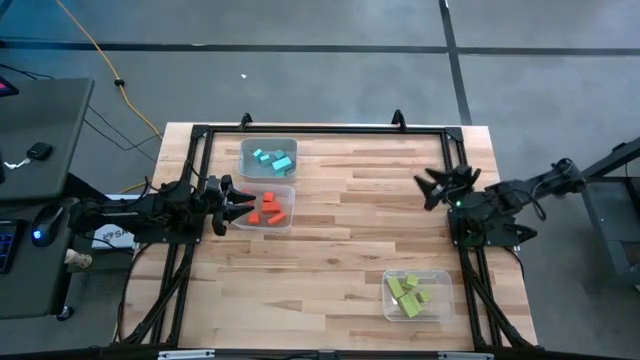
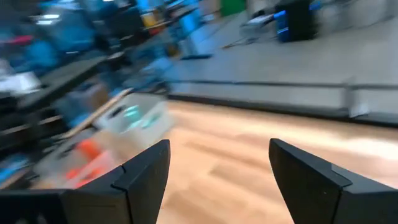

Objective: Sort & place blocks by color
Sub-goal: Return to Home Position

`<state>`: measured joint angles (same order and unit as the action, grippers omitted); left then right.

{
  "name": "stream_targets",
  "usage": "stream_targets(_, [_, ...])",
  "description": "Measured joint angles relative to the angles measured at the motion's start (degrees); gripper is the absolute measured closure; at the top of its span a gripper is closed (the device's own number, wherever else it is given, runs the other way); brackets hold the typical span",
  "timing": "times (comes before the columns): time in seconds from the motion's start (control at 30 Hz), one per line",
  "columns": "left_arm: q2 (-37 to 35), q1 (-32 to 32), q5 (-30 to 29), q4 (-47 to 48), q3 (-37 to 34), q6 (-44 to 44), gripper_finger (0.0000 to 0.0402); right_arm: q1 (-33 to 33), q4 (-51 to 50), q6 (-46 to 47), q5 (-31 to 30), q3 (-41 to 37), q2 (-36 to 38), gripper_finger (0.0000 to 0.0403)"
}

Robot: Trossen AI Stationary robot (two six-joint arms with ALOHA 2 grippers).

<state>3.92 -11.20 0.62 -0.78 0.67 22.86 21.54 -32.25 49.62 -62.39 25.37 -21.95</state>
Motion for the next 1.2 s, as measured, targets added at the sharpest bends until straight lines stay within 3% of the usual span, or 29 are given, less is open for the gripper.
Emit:
stream_targets(0.23, [0.0, 0.0, 0.0, 0.0, 0.0, -0.1, 0.0245, 0.0, 30.1, -20.6, 19.9, -9.5, 1.4, 0.0139])
stream_targets(0.4, [0.0, 0.0, 0.0, 0.0, 0.0, -0.1, 0.0245, 0.0, 40.4, -36.8, 33.8, -13.2, 1.6, 0.0139])
stream_targets(0.77, [0.0, 0.0, 0.0, 0.0, 0.0, -3.9, 0.0245, -0.1, 39.8, -45.5, 36.8, -17.1, 4.8, 0.0139])
stream_targets(1.2, [0.0, 0.0, 0.0, 0.0, 0.0, -6.7, 0.0245, -0.1, 34.6, -42.8, 45.1, -21.2, 16.5, 0.0139])
